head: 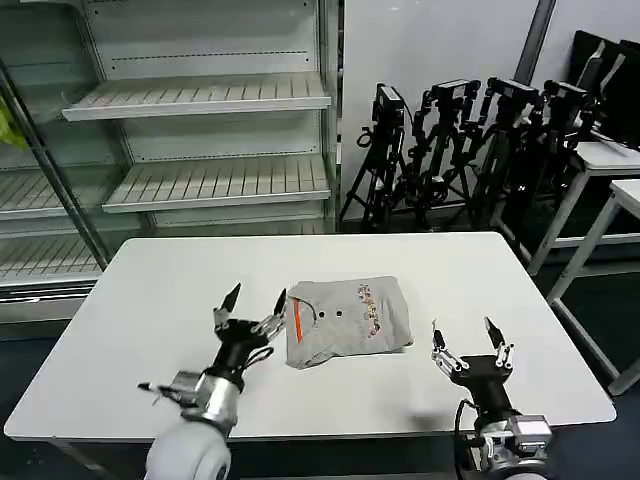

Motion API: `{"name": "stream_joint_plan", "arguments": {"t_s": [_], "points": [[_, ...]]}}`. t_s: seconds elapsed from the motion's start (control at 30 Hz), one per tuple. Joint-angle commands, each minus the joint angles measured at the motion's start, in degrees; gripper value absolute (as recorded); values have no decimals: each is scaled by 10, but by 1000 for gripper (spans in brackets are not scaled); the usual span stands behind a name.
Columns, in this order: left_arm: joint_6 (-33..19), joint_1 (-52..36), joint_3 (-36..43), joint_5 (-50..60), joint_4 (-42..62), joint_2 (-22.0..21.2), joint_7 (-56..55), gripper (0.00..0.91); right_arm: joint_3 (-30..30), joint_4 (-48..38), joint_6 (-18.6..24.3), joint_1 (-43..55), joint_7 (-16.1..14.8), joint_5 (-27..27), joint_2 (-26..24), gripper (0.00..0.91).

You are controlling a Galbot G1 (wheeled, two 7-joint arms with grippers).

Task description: Fold and organize the clothes.

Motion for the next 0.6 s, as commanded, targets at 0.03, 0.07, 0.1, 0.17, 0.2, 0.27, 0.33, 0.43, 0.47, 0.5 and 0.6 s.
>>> {"name": "stream_joint_plan", "arguments": {"t_s": [0.03,0.07,0.1,0.17,0.2,0.27,0.33,0.43,0.47,0.5,0.6], "points": [[-34,168,-61,149,-99,-30,16,907,-8,-1,32,-11,-2,-17,4,907],[-35,173,-62,150,-101,-31,16,907,-8,-1,32,-11,-2,-17,4,907],[-35,177,-63,151,-104,-32,16,907,-9,-1,32,-10,-2,-16,4,907],[-35,181,-63,153,-108,-34,17,907,-9,-1,33,-7,-2,-14,5,907],[-35,183,-62,155,-110,-36,17,907,-9,0,33,-5,-2,-14,5,907],[-35,185,-59,158,-112,-40,17,907,-9,1,36,-4,-1,-15,5,907],[-36,187,-55,163,-112,-45,18,907,-7,9,31,-8,-1,-17,4,907],[-36,191,-51,166,-112,-50,18,907,-4,16,23,-9,-2,-23,3,907],[-36,191,-50,167,-113,-51,18,907,-4,17,20,-9,-1,-23,3,907],[-36,192,-49,168,-113,-52,18,907,-3,17,17,-8,0,-23,3,907],[-36,193,-48,168,-113,-53,19,907,-2,19,14,-9,-1,-21,3,907]]}}
